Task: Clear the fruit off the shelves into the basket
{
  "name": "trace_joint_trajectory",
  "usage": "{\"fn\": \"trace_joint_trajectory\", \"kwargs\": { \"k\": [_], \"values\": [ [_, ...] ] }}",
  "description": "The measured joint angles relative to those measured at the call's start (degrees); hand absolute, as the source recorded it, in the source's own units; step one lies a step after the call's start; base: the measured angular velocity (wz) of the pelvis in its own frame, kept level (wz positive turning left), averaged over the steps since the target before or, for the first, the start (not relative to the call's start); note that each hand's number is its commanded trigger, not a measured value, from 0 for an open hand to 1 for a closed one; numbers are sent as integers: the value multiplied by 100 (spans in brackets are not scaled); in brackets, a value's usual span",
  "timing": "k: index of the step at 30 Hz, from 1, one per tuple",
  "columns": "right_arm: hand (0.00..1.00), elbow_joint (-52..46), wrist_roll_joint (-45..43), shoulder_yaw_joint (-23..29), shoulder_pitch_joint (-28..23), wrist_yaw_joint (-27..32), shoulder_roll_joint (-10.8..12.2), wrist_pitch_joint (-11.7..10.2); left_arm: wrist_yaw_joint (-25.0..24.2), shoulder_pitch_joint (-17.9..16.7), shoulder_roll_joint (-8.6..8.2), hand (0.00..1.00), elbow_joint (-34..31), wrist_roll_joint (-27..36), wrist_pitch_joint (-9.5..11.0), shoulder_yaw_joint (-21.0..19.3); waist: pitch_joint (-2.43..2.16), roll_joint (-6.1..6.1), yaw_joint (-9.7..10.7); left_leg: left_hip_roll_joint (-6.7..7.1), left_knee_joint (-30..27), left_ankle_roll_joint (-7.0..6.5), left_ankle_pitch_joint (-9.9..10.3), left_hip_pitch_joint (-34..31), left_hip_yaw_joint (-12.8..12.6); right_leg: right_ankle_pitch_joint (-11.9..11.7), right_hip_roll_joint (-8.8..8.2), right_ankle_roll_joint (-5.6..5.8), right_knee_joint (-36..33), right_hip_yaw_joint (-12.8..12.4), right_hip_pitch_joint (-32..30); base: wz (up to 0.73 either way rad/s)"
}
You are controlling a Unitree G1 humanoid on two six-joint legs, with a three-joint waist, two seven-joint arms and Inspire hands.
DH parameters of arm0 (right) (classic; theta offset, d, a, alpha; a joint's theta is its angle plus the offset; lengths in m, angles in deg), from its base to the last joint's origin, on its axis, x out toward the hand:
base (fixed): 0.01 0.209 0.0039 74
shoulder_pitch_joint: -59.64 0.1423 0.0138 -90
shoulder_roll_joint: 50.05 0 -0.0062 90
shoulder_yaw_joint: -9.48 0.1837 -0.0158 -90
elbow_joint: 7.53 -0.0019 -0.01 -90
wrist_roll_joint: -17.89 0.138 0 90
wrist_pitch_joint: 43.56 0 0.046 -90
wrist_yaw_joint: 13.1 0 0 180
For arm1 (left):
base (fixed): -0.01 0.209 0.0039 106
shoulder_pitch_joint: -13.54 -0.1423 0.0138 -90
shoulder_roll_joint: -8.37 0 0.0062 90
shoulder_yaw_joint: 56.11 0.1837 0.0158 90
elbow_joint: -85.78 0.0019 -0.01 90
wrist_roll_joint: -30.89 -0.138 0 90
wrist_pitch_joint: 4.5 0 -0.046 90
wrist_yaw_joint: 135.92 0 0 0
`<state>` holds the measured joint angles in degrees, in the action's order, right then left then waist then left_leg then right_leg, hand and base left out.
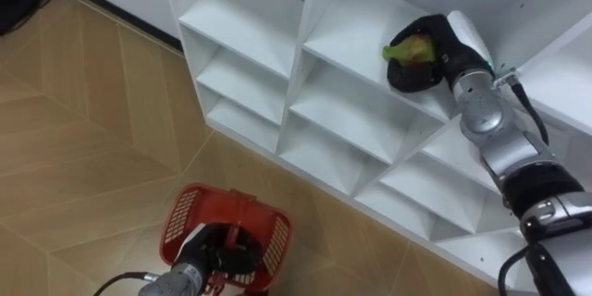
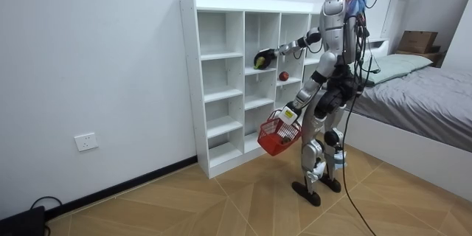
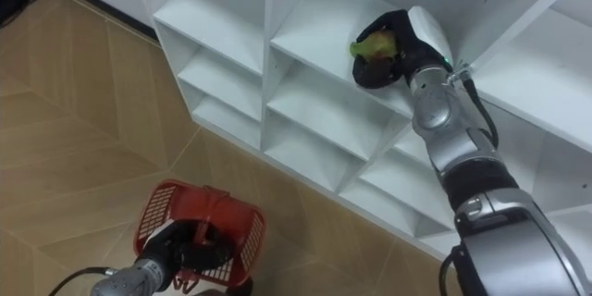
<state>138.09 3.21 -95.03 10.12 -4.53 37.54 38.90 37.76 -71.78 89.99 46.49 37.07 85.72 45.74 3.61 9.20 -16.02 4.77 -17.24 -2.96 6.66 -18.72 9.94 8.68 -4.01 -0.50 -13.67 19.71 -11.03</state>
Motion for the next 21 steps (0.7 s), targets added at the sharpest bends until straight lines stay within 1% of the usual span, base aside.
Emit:
{"fn": "trace_joint_trajectory", "kwargs": {
  "k": [6,16,21],
  "values": [
    [100,3,104,-5,-1,7,18,-2,66,49,6,100,130,0,0,75,2,-7,-1,-2,3,0,0,3,-2,0,1,0,4,-3,0,0],
    [100,4,106,-7,0,5,18,-4,104,53,7,100,129,-1,0,96,-2,-15,-3,-2,2,0,0,3,-3,0,1,0,4,-2,0,0],
    [100,-34,177,-60,7,1,29,4,105,56,26,100,127,120,1,198,-7,-14,-11,-6,10,-3,-1,9,-35,0,2,0,3,-57,-9,-2]
  ]
}}
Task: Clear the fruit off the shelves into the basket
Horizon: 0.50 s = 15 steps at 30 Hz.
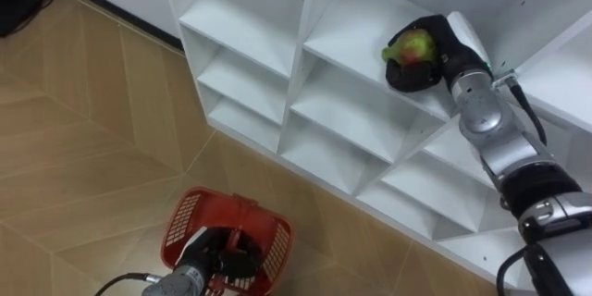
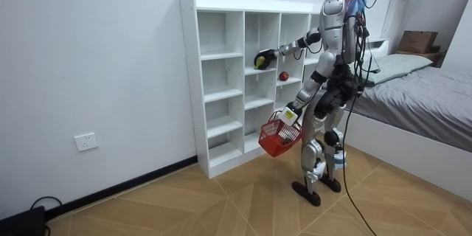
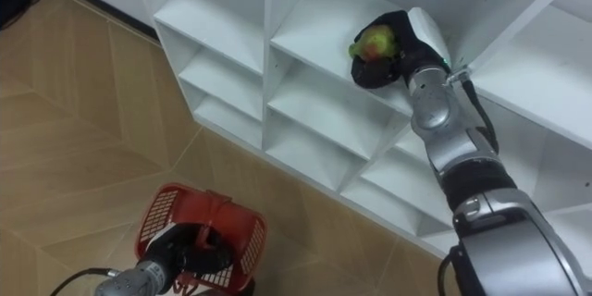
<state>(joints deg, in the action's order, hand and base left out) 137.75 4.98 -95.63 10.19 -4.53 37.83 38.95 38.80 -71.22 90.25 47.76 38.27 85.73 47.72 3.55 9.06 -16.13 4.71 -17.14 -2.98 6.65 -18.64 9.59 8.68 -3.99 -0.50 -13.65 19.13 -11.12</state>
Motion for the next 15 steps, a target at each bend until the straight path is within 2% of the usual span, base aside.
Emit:
{"fn": "trace_joint_trajectory", "kwargs": {
  "k": [6,11,13,15],
  "values": [
    [100,-447,252,-45,-134,-264,3,126,-48,34,-22,100,0,-8,13,-11,-16,-23,79,-4,-10,-1,0,-8,-19,-2,2,1,4,3,-5,0],
    [100,-875,236,-46,-292,-444,53,128,-63,43,-33,100,-23,-8,25,-69,-35,-56,200,-27,-9,-2,0,6,-101,-2,4,1,4,-31,1,-3],
    [100,-1130,229,-47,-380,-447,59,130,-63,54,-28,100,-33,0,28,-63,-47,-74,236,-42,-3,-2,0,20,-153,-3,9,0,2,-41,3,-6],
    [100,-1401,186,-53,-475,-448,109,87,-48,69,-25,100,-33,1,28,-51,-89,-142,352,-50,-14,-3,0,36,-169,-13,14,-4,3,-72,17,-2]
  ]
}}
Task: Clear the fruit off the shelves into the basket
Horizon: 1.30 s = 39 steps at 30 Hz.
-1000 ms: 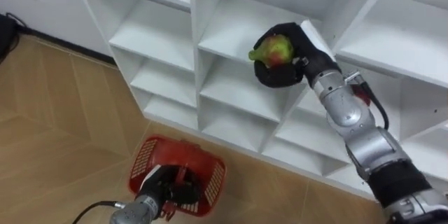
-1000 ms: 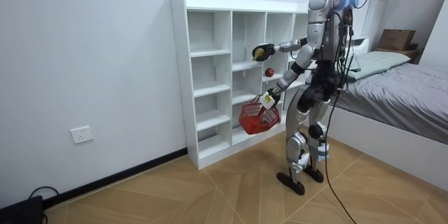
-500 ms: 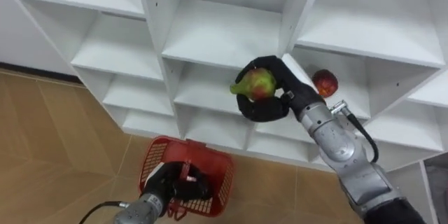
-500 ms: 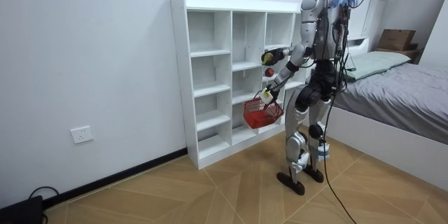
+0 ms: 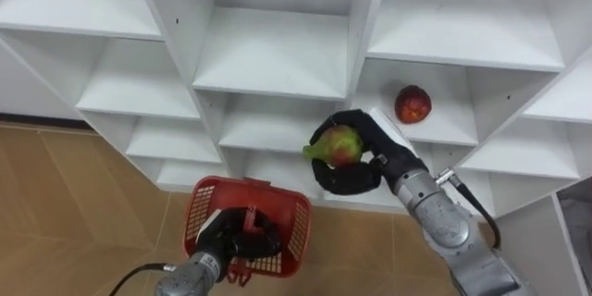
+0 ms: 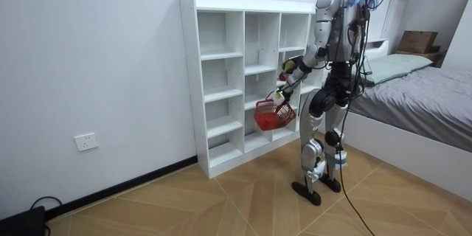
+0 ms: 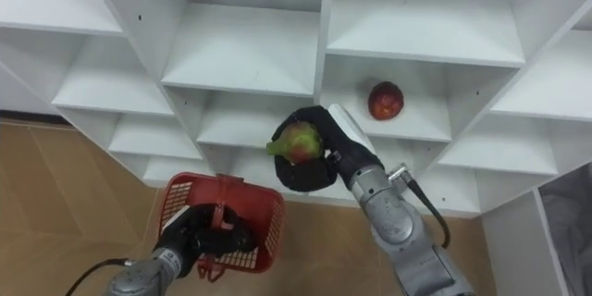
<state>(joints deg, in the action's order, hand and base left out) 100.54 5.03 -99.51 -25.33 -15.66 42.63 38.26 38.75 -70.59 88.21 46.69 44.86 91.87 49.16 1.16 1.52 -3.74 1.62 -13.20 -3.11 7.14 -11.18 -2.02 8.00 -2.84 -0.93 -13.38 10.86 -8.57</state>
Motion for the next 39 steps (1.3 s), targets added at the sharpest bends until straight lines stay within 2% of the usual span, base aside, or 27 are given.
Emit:
{"fn": "trace_joint_trajectory", "kwargs": {
  "k": [6,26,34,39],
  "values": [
    [100,319,-145,3,-75,0,3,-30,-122,-98,6,100,-267,0,133,18,0,1,18,-2,-4,0,-1,1,-12,-1,5,-1,47,-6,14,0],
    [100,1021,-324,-16,-64,-3,20,-64,-331,-95,-8,100,-457,166,240,70,1,-3,1,-11,36,0,0,5,-52,-1,8,-1,70,-14,9,0],
    [100,1315,-340,-10,-61,-3,175,-64,-384,-89,-43,100,-546,212,245,74,11,-36,13,-12,38,-2,4,-1,-58,-1,12,-1,66,-51,1,0],
    [100,1315,-340,-9,-55,53,222,-64,-384,-89,-58,100,-929,213,297,139,26,-95,11,-8,45,-2,5,-6,-58,0,10,0,76,-53,-3,0]
  ]
}}
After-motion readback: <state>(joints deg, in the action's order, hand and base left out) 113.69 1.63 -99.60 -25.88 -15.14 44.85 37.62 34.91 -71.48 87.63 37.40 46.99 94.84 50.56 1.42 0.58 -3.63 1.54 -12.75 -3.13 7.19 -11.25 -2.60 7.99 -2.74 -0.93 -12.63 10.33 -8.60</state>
